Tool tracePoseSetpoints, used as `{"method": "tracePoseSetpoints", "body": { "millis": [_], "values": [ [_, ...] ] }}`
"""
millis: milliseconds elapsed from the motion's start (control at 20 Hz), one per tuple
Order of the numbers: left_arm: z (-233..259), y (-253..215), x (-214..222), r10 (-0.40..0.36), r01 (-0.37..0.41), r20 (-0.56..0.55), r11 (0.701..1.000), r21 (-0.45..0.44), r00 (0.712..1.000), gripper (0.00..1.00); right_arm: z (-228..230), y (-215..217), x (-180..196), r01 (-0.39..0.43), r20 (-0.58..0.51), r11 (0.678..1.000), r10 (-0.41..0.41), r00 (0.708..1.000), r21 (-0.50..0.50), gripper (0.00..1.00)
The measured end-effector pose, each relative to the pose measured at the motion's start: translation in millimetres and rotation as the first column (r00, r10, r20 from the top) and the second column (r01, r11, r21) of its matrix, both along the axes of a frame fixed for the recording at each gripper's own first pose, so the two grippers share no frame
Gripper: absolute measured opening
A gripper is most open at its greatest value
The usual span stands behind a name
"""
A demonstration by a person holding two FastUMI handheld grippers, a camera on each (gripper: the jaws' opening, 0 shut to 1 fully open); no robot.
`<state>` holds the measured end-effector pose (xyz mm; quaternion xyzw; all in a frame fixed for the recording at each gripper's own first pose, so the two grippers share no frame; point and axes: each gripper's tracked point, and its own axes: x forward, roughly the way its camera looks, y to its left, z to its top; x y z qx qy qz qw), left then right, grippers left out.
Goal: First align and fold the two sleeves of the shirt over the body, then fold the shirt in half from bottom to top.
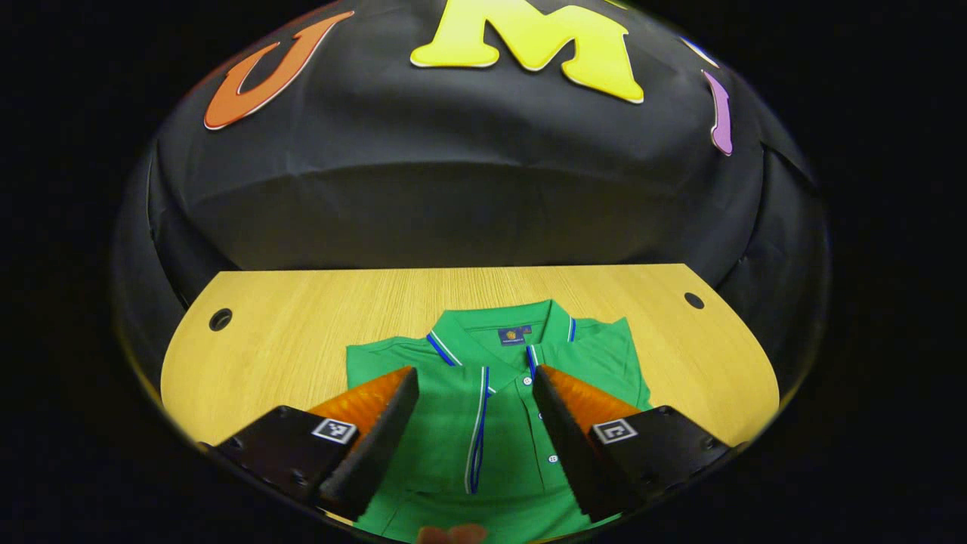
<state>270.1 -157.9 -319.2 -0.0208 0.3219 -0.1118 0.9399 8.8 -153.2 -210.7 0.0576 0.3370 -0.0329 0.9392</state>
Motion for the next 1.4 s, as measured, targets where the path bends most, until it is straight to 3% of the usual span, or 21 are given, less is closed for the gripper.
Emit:
{"method": "tracePoseSetpoints", "body": {
  "millis": [300,650,850,1050,1400],
  "values": [
    [70.2,34.4,-55.7,0.017,-0.019,0.096,1.000,0.017,0.995,0.99,8.8,31.3,1.6,-0.075,0.058,0.997,0.073,0.996,0.026,0.95],
    [103.7,76.7,-167.9,-0.005,-0.001,0.118,0.999,0.048,0.993,0.99,-4.5,45.5,-15.4,-0.143,0.051,0.990,0.142,0.988,0.013,0.95],
    [94.6,93.9,-226.6,-0.019,0.017,0.068,0.999,0.031,0.998,0.99,-19.5,54.3,-39.1,-0.198,-0.001,0.980,0.198,0.980,0.036,0.93],
    [66.4,122.6,-279.8,-0.063,0.063,-0.003,0.995,0.077,0.998,0.99,-50.8,59.2,-74.7,-0.240,-0.111,0.969,0.245,0.963,0.057,0.93],
    [-8.2,165.7,-372.5,-0.152,0.179,-0.203,0.976,0.121,0.967,1.00,-121.9,69.1,-154.5,-0.306,-0.342,0.950,0.307,0.888,0.059,0.95]
  ]
}}
